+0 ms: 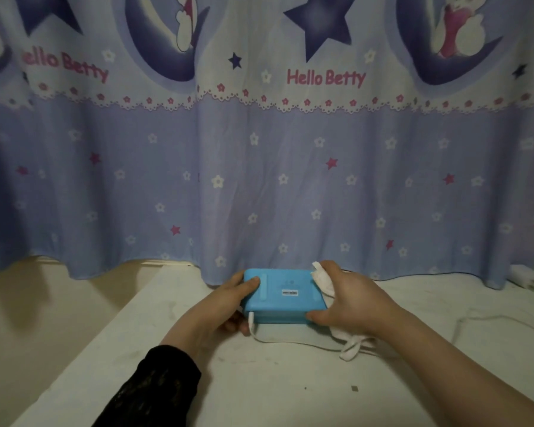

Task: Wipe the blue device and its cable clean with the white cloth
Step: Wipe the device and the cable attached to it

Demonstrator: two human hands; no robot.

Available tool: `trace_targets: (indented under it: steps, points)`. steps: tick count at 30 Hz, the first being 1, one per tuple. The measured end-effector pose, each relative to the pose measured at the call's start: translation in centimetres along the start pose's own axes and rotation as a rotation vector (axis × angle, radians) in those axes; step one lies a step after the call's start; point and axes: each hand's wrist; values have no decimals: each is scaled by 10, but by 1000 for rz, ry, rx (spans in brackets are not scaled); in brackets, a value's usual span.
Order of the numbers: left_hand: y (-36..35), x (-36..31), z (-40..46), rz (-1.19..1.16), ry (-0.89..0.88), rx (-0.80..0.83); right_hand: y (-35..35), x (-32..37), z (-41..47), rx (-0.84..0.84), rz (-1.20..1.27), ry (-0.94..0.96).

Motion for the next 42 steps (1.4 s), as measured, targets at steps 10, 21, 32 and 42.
trace_targets:
  steps: [10,21,32,42]
  points:
    - [15,2,0,65,-8,227,-2,-6,8,32,36,-20]
    - [17,4,-1,13,-68,253,3,-11,9,119,44,-5]
    - [13,4,-1,23,-68,208,4,60,19,-294,-88,339]
    - [11,1,-5,99,-121,208,-10,72,14,-281,-282,556]
Point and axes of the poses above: each hand's wrist, its own z-axis towards the middle knuckle, its own y-axis out of the back of the hand, x = y × z, and after that the axes turned 14 degrees about -z, right-handed
